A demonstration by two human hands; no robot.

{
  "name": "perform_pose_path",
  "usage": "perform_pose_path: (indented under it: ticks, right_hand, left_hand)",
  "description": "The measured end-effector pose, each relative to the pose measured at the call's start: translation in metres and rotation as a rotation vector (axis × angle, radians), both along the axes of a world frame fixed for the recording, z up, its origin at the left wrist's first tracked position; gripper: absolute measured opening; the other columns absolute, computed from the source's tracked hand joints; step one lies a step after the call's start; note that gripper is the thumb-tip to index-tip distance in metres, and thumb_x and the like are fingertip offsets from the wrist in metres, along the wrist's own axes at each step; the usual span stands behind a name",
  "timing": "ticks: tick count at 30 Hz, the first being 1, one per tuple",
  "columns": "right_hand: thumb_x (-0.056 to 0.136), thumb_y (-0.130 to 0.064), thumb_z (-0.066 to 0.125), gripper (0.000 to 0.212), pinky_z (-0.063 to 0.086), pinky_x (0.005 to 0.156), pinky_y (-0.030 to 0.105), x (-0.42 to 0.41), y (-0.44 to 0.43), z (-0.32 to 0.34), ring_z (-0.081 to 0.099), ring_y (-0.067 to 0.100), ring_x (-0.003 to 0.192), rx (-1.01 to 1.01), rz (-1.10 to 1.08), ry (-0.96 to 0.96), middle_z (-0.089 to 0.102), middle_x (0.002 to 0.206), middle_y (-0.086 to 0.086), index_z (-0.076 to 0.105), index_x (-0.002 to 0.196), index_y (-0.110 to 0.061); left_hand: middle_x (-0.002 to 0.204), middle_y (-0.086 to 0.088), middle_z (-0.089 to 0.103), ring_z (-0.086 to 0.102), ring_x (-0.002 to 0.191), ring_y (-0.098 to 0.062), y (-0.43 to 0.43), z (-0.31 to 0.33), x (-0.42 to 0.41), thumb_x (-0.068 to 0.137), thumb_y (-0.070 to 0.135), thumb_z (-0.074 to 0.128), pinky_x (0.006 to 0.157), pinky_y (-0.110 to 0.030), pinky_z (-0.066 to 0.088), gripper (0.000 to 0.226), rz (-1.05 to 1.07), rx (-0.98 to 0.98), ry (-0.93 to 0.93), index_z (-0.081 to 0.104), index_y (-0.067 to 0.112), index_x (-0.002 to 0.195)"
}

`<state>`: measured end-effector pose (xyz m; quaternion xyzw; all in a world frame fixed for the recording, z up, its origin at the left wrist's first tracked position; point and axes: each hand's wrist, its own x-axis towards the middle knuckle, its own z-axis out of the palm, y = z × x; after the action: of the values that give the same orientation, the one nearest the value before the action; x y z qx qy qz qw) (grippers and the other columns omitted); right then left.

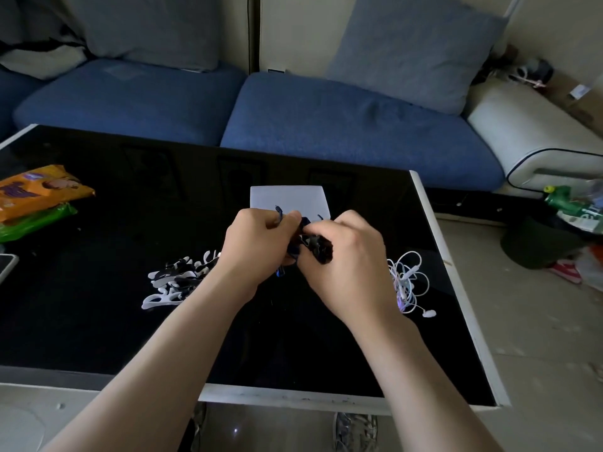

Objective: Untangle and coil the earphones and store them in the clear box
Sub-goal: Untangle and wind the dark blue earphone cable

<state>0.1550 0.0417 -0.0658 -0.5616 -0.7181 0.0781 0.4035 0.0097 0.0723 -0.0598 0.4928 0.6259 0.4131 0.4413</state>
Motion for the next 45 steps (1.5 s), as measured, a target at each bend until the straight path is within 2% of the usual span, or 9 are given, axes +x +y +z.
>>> perform_pose_path:
  ticks: [7,13,18,22,27,32,38,42,45]
  right_hand:
    - [0.093,-0.013,0.068,0.025,0.055,0.069,0.039,-0.003,0.001,-0.003,0.057,0.016,0.071,-0.116,0.116,-0.071,0.052,0.094,0.003,0.079,0.114,-0.018]
    - [0.086,-0.002,0.073,0.035,0.057,0.064,0.044,-0.005,0.004,0.0,0.066,0.025,0.071,0.038,0.038,0.004,0.069,0.083,0.009,0.08,0.116,-0.019]
    - [0.082,-0.009,0.081,0.043,0.049,0.059,0.022,-0.009,0.003,0.004,0.065,0.013,0.064,-0.063,-0.029,0.185,0.07,0.071,-0.003,0.053,0.114,-0.018]
    - [0.079,-0.019,0.091,0.039,0.049,0.06,0.011,-0.011,0.006,0.008,0.069,0.005,0.065,-0.199,-0.072,0.278,0.07,0.072,-0.013,0.064,0.107,-0.022]
    - [0.08,-0.015,0.09,0.027,0.061,0.057,0.028,-0.014,0.004,0.011,0.073,0.01,0.055,-0.27,-0.081,0.469,0.074,0.067,-0.004,0.067,0.093,-0.021]
    - [0.08,-0.006,0.088,0.028,0.065,0.066,0.032,-0.012,0.006,0.015,0.077,0.012,0.064,-0.27,-0.042,0.569,0.077,0.078,-0.003,0.073,0.101,-0.017]
    - [0.083,-0.003,0.086,0.035,0.061,0.07,0.021,-0.015,0.005,0.009,0.076,0.008,0.075,-0.154,0.044,0.468,0.078,0.09,-0.006,0.077,0.113,-0.018]
    - [0.08,-0.015,0.093,0.04,0.053,0.073,0.013,-0.015,0.006,0.007,0.072,0.007,0.085,-0.094,0.049,0.39,0.076,0.095,-0.011,0.079,0.117,-0.019]
    - [0.078,-0.02,0.094,0.04,0.054,0.087,0.02,-0.017,0.008,0.004,0.066,0.002,0.103,-0.03,-0.01,0.333,0.071,0.108,-0.01,0.08,0.115,-0.025]
  left_hand:
    - [0.066,0.0,0.071,0.071,0.059,-0.016,-0.001,-0.001,-0.007,0.103,0.04,0.066,0.077,-0.05,0.064,0.043,-0.025,0.03,0.06,0.073,0.008,0.075]
    - [0.076,-0.007,0.077,0.078,0.066,-0.021,-0.006,0.006,-0.011,0.104,0.04,0.065,0.081,-0.052,0.065,0.028,-0.069,0.084,0.053,0.081,0.023,0.088]
    - [0.076,0.002,0.076,0.074,0.063,-0.009,-0.007,0.006,-0.014,0.104,0.037,0.066,0.063,-0.027,0.062,0.019,-0.094,0.203,0.197,0.082,0.03,0.097]
    - [0.088,0.011,0.077,0.07,0.058,-0.005,-0.009,0.009,-0.016,0.103,0.03,0.067,0.055,-0.016,0.053,0.015,-0.11,0.286,0.227,0.082,0.03,0.1]
    - [0.09,0.011,0.078,0.074,0.072,-0.006,-0.01,0.011,-0.018,0.106,0.028,0.062,0.069,-0.031,0.062,0.019,-0.23,0.304,0.281,0.08,0.031,0.111]
    - [0.09,0.008,0.074,0.072,0.07,-0.002,-0.007,0.009,-0.018,0.11,0.026,0.056,0.061,-0.014,0.05,0.022,-0.269,0.285,0.248,0.074,0.03,0.12]
    - [0.09,-0.01,0.076,0.072,0.088,-0.033,-0.004,0.009,-0.022,0.109,0.028,0.056,0.084,-0.054,0.06,0.023,-0.187,0.275,0.097,0.076,0.037,0.117]
    - [0.092,0.001,0.078,0.074,0.087,-0.017,-0.01,0.015,-0.022,0.113,0.031,0.047,0.079,-0.041,0.06,0.03,-0.236,0.237,0.002,0.076,0.025,0.111]
    - [0.096,-0.012,0.076,0.075,0.091,-0.032,-0.011,0.018,-0.02,0.111,0.039,0.051,0.09,-0.056,0.061,0.033,-0.29,0.15,-0.148,0.076,0.018,0.11]
